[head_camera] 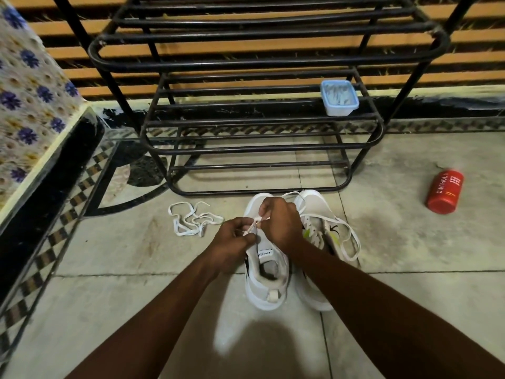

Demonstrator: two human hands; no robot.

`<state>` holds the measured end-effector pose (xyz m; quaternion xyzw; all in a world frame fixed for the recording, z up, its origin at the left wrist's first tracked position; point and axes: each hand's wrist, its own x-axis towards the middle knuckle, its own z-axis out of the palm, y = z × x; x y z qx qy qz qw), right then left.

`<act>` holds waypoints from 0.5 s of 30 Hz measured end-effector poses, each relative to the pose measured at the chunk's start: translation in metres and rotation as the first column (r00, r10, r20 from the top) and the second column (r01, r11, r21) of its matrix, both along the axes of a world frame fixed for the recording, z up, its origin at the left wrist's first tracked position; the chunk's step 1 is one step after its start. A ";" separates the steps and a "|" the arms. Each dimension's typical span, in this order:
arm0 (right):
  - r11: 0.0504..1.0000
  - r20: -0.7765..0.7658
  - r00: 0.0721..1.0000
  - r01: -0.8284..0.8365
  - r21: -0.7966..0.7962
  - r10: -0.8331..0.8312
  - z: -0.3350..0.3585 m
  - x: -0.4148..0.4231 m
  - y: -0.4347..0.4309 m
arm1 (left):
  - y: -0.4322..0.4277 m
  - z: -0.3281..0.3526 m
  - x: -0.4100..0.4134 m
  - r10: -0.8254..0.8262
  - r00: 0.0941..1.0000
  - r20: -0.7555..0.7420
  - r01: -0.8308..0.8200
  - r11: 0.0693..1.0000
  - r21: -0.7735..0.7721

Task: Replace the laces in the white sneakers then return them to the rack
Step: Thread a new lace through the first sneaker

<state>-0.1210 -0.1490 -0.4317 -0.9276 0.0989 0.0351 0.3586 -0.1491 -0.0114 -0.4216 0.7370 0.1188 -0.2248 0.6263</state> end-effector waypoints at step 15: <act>0.998 -0.118 0.993 -0.022 -0.062 0.014 -0.001 0.009 -0.006 | 0.002 -0.005 0.016 0.046 0.998 -0.033 -0.045 0.999 0.027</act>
